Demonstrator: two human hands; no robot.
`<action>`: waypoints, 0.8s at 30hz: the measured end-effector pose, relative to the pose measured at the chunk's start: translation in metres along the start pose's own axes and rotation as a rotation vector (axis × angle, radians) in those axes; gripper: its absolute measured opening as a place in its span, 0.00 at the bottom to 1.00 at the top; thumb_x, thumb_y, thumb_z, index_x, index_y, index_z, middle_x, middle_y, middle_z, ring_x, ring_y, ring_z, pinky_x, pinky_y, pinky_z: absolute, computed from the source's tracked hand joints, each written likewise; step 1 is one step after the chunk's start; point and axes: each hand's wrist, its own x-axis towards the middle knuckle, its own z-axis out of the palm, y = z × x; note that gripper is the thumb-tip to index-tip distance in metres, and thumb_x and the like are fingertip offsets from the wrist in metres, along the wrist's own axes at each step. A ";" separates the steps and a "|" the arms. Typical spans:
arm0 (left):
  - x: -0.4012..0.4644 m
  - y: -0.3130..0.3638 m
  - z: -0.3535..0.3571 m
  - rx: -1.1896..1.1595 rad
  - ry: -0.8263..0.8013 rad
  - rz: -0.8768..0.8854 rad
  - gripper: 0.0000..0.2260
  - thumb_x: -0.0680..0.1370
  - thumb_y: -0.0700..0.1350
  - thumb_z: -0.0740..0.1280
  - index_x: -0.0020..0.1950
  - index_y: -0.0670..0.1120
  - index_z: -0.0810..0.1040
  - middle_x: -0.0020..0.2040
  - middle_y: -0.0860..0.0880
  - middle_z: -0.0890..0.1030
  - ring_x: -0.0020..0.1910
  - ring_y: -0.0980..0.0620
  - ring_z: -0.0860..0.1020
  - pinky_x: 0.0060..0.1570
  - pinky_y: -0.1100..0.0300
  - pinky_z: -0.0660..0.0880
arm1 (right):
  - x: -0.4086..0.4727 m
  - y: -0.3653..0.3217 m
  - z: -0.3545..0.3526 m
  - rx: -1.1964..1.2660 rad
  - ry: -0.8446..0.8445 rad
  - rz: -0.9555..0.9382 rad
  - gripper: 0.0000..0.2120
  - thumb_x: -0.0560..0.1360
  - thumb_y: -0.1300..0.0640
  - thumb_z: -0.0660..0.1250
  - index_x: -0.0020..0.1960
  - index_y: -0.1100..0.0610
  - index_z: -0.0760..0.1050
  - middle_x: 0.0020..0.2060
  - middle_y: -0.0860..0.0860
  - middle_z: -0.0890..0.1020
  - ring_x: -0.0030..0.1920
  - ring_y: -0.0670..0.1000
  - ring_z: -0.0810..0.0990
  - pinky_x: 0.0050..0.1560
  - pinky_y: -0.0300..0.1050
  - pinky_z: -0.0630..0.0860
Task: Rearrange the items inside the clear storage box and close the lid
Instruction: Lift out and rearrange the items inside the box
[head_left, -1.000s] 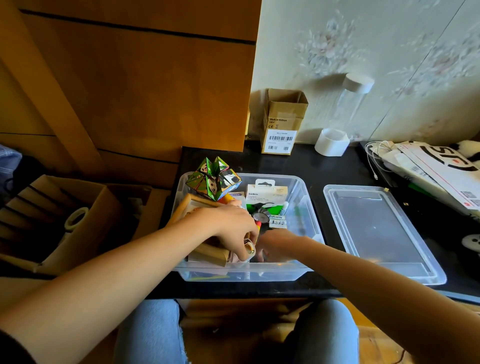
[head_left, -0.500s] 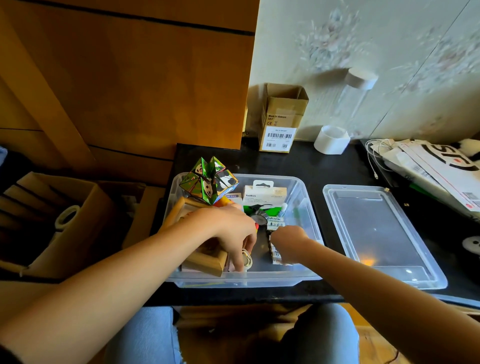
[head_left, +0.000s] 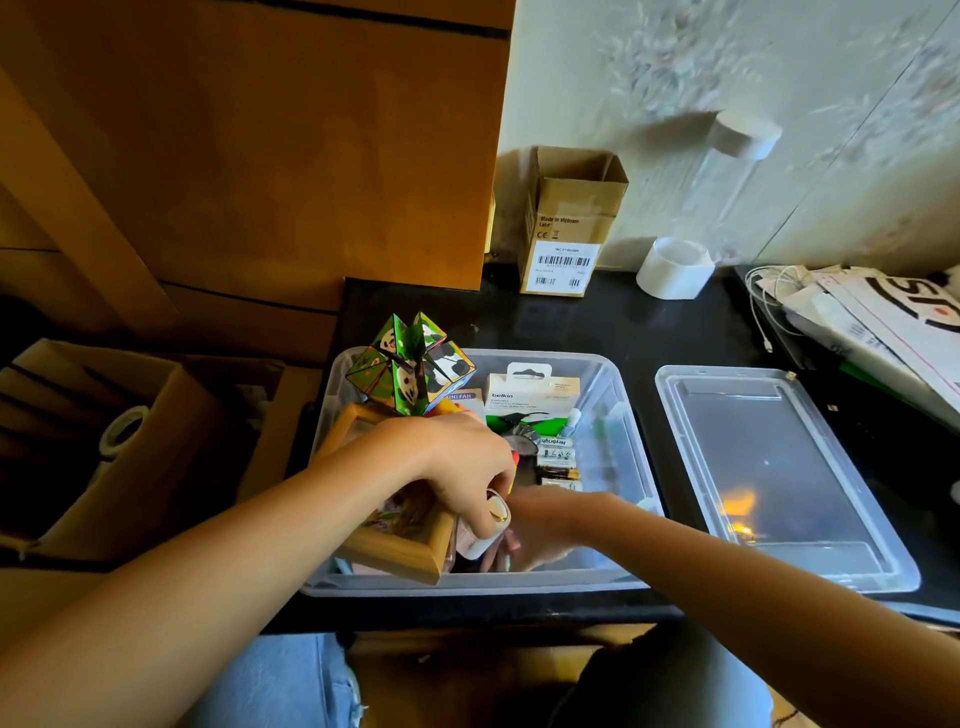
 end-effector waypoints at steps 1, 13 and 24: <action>0.001 0.000 0.001 0.005 0.002 0.002 0.11 0.69 0.57 0.69 0.36 0.53 0.72 0.33 0.53 0.74 0.41 0.48 0.76 0.35 0.58 0.69 | 0.001 0.001 0.000 -0.027 -0.002 0.003 0.10 0.70 0.59 0.69 0.51 0.52 0.78 0.46 0.50 0.81 0.41 0.47 0.71 0.37 0.39 0.64; 0.002 0.000 0.006 -0.010 0.050 -0.016 0.09 0.68 0.57 0.69 0.38 0.55 0.72 0.33 0.56 0.73 0.42 0.50 0.75 0.46 0.53 0.75 | -0.004 0.004 0.001 -0.185 -0.056 0.078 0.07 0.71 0.58 0.66 0.47 0.53 0.79 0.43 0.48 0.81 0.40 0.50 0.72 0.35 0.41 0.68; 0.003 0.000 0.006 0.003 0.065 -0.047 0.10 0.68 0.58 0.69 0.41 0.55 0.74 0.32 0.55 0.73 0.39 0.51 0.74 0.31 0.60 0.67 | -0.013 0.014 -0.033 -0.003 -0.012 0.178 0.12 0.68 0.49 0.73 0.48 0.54 0.82 0.44 0.48 0.84 0.42 0.49 0.78 0.44 0.42 0.73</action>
